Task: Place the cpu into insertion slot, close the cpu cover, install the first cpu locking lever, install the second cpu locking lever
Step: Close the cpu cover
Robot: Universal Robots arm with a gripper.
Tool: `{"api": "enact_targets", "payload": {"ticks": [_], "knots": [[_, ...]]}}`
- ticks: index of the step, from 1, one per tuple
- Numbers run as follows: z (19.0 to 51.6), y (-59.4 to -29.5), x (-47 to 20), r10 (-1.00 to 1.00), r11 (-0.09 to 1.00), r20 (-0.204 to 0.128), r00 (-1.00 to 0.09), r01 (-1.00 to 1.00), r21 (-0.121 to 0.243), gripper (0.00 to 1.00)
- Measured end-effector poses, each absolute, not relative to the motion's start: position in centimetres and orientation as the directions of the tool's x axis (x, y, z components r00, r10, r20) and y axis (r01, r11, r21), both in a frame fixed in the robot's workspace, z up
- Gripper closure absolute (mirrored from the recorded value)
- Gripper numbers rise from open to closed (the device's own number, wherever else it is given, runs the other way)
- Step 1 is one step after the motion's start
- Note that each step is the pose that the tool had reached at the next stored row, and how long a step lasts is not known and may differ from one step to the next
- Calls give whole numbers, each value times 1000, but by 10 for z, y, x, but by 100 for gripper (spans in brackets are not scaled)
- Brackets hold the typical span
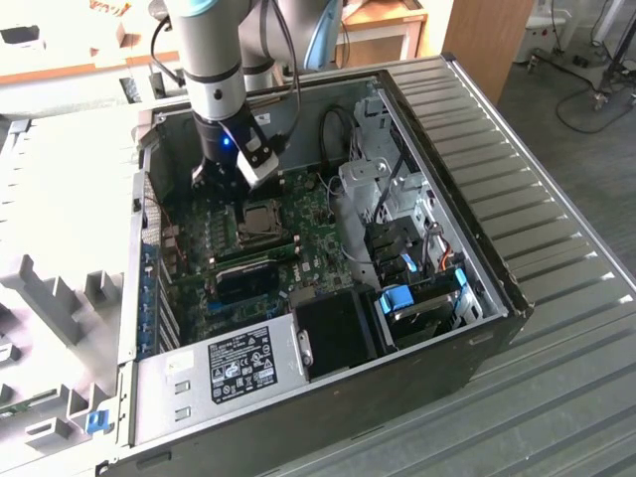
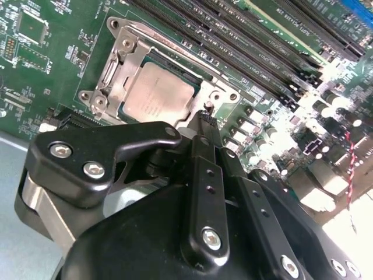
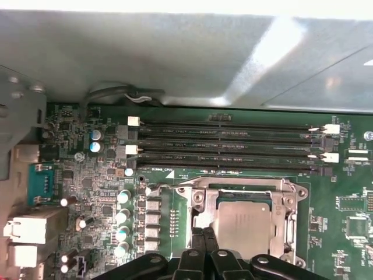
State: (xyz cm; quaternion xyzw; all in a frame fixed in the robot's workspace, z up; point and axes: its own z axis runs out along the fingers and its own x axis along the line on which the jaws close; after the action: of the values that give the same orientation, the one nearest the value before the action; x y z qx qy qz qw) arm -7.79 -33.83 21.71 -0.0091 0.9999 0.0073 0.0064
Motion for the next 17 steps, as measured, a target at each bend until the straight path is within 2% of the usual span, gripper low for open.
{"api": "enact_targets", "payload": {"ticks": [17], "knots": [[217,-338,-54,-18,1000,-13,-1000,-18,15,89]]}}
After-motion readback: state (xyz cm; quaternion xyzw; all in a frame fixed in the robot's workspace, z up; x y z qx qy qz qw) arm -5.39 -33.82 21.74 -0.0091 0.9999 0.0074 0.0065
